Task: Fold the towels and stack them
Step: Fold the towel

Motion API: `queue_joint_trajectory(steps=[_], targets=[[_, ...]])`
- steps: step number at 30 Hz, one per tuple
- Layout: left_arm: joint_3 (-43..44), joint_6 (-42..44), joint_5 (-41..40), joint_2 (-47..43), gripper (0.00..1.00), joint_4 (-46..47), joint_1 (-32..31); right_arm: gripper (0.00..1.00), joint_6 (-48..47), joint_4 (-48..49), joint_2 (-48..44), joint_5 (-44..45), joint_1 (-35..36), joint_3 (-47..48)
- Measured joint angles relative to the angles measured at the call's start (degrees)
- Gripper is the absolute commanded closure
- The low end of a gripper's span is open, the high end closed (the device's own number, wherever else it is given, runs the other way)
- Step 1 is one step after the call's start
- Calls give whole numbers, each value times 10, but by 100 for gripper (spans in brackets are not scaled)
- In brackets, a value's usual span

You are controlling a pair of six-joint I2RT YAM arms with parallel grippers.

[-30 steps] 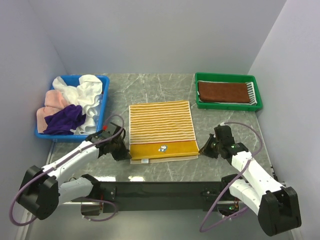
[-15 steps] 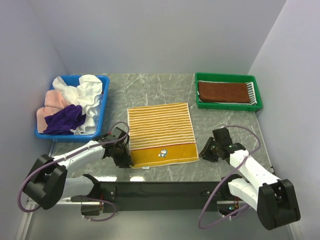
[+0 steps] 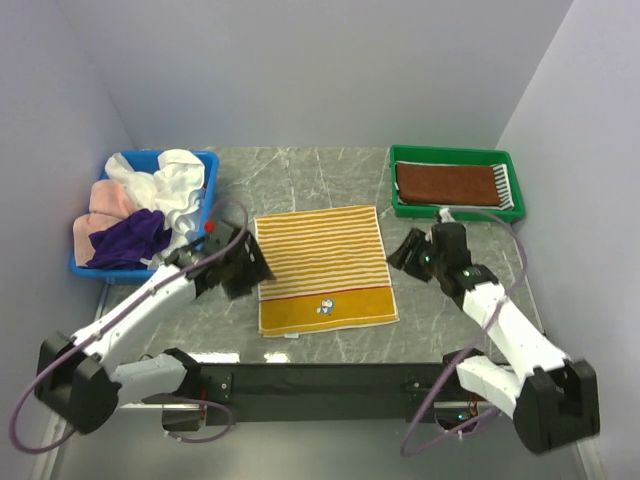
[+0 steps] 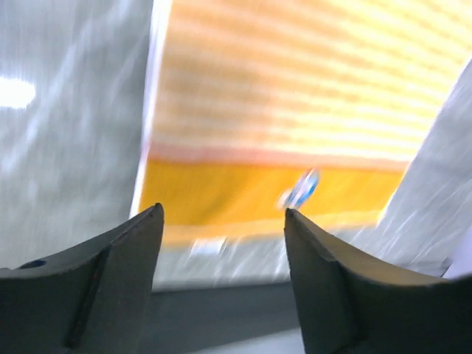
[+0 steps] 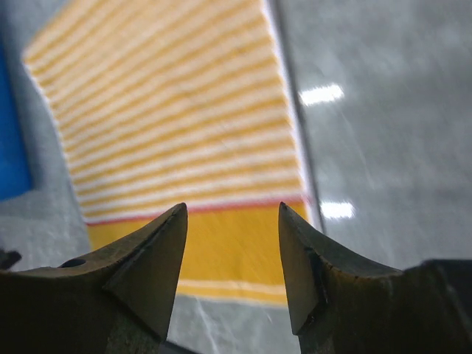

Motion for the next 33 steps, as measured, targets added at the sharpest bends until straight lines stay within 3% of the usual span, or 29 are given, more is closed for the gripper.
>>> queue_joint_trajectory(steps=[7,11,16,24,29,33], targets=[[147,60,-14,238,58,120,92,49,-17,161,245,-37,0,133],[240,91,-23,375,67,157,113,51,-20,218,372,-50,0,211],[278,106,-31,463,74,168,132,54,-17,243,510,-52,0,303],[276,102,-36,483,64,169,148,58,10,201,599,-4,0,378],[276,104,-32,479,44,174,148,58,2,173,575,42,1,371],[276,111,-39,458,29,150,145,57,-34,141,505,59,13,345]])
